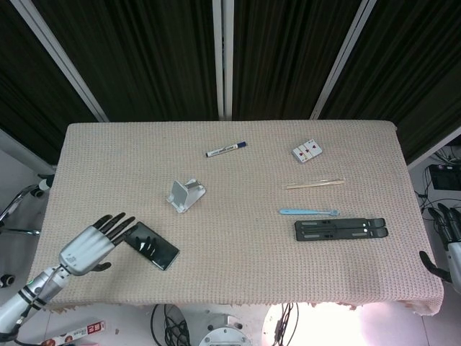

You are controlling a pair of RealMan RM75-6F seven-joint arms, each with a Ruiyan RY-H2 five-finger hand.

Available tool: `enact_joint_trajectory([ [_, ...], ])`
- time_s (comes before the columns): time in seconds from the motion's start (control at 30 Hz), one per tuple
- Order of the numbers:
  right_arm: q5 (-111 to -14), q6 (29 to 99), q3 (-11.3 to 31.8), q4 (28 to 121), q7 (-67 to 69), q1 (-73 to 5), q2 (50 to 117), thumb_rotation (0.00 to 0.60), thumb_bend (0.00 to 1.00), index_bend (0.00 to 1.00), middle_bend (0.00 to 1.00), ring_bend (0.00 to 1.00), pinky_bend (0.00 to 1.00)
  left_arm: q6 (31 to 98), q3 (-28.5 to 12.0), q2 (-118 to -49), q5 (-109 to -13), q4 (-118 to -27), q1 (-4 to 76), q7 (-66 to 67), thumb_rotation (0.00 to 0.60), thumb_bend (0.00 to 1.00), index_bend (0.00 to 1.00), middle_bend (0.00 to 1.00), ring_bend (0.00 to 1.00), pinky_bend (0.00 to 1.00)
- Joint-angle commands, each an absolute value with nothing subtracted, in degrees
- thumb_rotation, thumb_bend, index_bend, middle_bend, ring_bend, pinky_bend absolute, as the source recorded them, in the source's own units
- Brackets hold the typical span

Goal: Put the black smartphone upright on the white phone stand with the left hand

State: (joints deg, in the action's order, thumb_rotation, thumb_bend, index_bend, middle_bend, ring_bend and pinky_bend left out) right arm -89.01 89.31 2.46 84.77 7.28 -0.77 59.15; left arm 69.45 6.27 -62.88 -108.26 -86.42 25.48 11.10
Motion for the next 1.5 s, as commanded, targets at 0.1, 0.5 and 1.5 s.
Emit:
enact_joint_trajectory([
  [0.1,-89.5,89.8,2.7,85.3,6.9,-0.9,58.3,0.6,0.21,0.0,0.0,0.0,0.0,62.0,5.6,-66.1,-108.7,-89.7,30.2,15.2,0.58,0.06,0.02,0.04,0.05,0.22],
  [0.5,-88.7,90.3,3.1,84.8,7.9,-0.4,57.4,0.6,0.21,0.0,0.0,0.0,0.0,54.4,4.7,-70.7,-104.9,-89.1,34.3,16.6,0.6,0.06,0.02,0.04,0.05,0.22],
  [1.5,-88.1,88.8,3.0,84.4,6.3,-0.8,58.2,0.6,0.21,0.0,0.0,0.0,0.0,45.8,4.5,-71.8,-96.3,-90.1,39.4,19.1,0.6,0.13,0.09,0.03,0.05,0.22],
])
